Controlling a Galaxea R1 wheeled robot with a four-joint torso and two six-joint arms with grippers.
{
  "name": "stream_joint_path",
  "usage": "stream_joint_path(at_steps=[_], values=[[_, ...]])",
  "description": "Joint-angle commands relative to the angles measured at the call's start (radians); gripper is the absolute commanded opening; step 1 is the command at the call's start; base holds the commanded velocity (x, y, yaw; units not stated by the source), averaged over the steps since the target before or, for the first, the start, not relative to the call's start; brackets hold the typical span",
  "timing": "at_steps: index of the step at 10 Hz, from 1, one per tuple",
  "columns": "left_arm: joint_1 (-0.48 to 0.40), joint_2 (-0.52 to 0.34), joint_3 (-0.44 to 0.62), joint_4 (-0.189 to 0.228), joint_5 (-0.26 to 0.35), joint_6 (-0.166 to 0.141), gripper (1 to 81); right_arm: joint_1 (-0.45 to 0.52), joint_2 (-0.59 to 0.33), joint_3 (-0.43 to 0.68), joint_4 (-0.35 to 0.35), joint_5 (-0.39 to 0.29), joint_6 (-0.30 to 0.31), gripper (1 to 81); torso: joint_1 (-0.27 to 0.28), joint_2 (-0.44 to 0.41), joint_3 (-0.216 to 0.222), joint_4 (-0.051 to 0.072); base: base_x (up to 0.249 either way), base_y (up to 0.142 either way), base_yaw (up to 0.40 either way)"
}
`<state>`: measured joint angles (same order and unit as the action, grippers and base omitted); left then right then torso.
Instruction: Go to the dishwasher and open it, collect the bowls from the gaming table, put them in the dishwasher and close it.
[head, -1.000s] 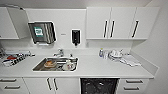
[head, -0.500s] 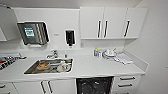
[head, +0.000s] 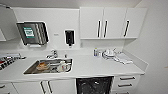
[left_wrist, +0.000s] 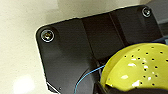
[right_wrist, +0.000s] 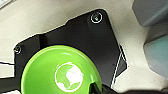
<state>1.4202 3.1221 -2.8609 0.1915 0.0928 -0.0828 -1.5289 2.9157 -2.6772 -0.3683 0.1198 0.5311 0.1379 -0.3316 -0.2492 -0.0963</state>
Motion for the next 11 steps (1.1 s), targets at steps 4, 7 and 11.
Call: stream_joint_path(at_steps=[4,7,11], values=[[-0.020,-0.129,0.212,-0.003,-0.007,0.000,1.0,0.045,-0.166,0.182,0.008,-0.008,0.009,1.0,0.000,0.000,0.000,0.000,0.000,0.000,0.000],[0.004,-0.241,0.374,0.000,-0.042,0.000,1.0,0.045,-0.284,0.320,0.011,-0.006,0.013,1.0,0.000,0.000,0.000,0.000,0.000,0.000,0.000],[0.027,-0.352,0.512,-0.003,-0.084,-0.002,1.0,0.042,-0.390,0.452,0.011,-0.006,0.013,1.0,0.000,0.000,0.000,0.000,0.000,0.000,0.000]])
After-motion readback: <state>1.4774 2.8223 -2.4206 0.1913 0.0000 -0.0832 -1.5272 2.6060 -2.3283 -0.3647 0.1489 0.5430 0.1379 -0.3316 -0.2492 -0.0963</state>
